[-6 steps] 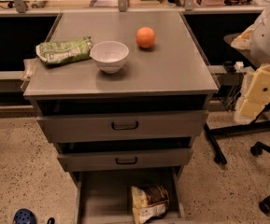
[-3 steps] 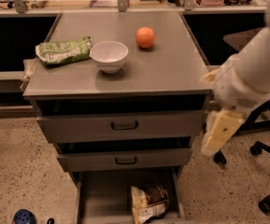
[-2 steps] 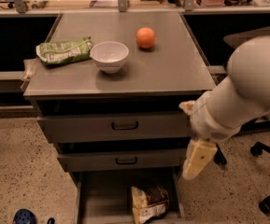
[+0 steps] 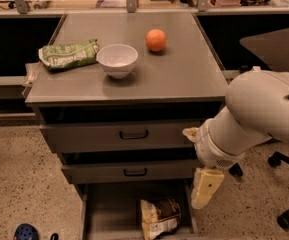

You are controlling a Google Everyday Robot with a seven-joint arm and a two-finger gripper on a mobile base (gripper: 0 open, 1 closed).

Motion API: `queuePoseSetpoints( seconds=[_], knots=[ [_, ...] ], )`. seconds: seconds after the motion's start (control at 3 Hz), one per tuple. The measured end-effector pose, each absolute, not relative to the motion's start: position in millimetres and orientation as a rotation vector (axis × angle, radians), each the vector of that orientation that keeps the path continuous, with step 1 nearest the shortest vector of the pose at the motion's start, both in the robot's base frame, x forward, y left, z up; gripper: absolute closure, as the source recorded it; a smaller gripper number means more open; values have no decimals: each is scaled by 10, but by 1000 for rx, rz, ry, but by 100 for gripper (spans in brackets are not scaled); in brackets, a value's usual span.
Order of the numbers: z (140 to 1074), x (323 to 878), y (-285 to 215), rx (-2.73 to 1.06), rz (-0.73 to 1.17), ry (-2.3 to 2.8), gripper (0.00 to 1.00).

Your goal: Pick brown chip bag from bottom drawer and place on counter

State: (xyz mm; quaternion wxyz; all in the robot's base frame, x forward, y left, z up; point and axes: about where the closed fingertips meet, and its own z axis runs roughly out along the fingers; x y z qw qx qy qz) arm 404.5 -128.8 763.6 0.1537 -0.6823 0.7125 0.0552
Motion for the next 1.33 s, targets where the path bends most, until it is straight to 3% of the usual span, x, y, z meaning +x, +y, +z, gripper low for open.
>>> queuePoseSetpoints(
  seconds=[0.33,0.67,1.33],
  knots=[
    [7168,4016,-1439,-2000,194,1990,0],
    [6122,4034,-1649,-1926,273,1866,0],
    [5822,4210,-1469,-1911,374,1771,0]
  ],
)
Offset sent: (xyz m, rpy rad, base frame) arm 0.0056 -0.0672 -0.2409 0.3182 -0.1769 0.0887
